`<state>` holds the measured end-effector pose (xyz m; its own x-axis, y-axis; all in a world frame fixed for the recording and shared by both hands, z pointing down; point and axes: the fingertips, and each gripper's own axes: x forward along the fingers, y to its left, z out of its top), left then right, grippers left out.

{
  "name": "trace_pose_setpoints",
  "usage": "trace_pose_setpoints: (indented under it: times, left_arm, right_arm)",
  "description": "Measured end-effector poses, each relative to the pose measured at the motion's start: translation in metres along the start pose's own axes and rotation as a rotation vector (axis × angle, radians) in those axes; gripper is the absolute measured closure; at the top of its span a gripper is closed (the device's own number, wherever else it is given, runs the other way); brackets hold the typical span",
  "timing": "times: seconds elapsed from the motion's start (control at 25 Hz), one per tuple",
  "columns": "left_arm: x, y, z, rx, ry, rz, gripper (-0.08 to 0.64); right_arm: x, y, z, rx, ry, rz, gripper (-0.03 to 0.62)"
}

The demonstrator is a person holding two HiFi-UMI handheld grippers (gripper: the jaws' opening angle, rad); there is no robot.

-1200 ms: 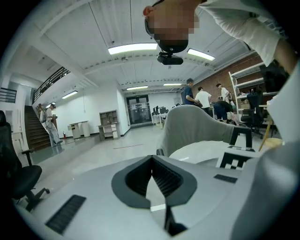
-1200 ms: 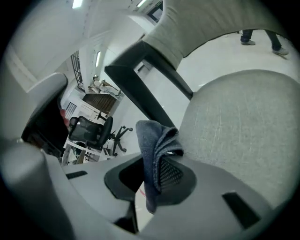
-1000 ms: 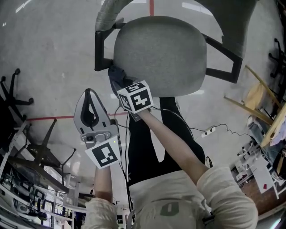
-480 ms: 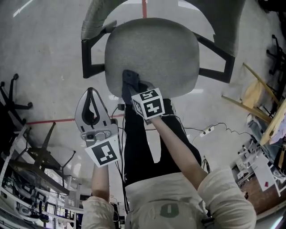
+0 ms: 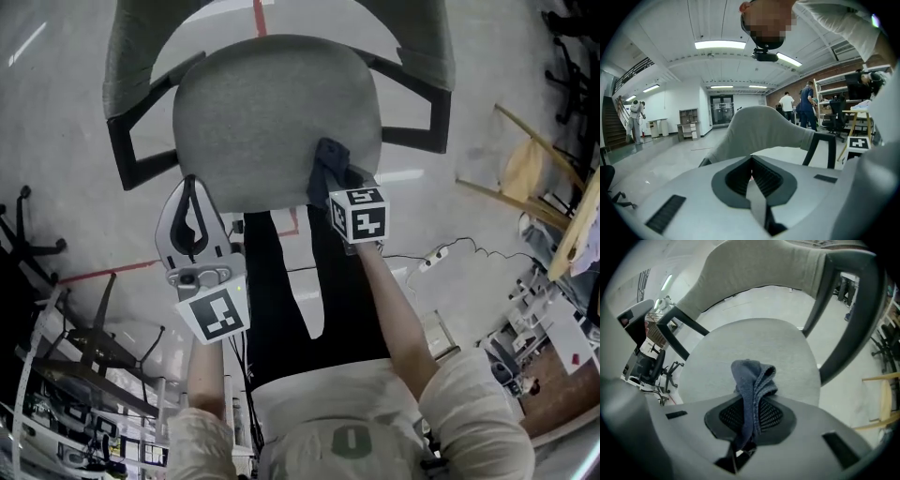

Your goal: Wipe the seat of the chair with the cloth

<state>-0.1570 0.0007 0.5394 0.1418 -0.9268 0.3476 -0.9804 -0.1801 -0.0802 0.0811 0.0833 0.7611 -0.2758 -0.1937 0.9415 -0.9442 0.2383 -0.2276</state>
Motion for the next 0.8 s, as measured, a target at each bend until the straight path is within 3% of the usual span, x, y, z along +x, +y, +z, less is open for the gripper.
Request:
trace_pose_setpoints:
  times: [0.36, 0.8]
  left_arm:
    - [0.023, -0.051, 0.014, 0.037, -0.009, -0.078, 0.549]
    - [0.031, -0.084, 0.021, 0.052, -0.008, -0.122, 0.549]
  right_arm:
    - [-0.02, -0.078, -0.011, -0.019, 0.006, -0.076, 0.538]
    - [-0.025, -0.116, -0.02, 0.002, 0.016, -0.122, 0.538]
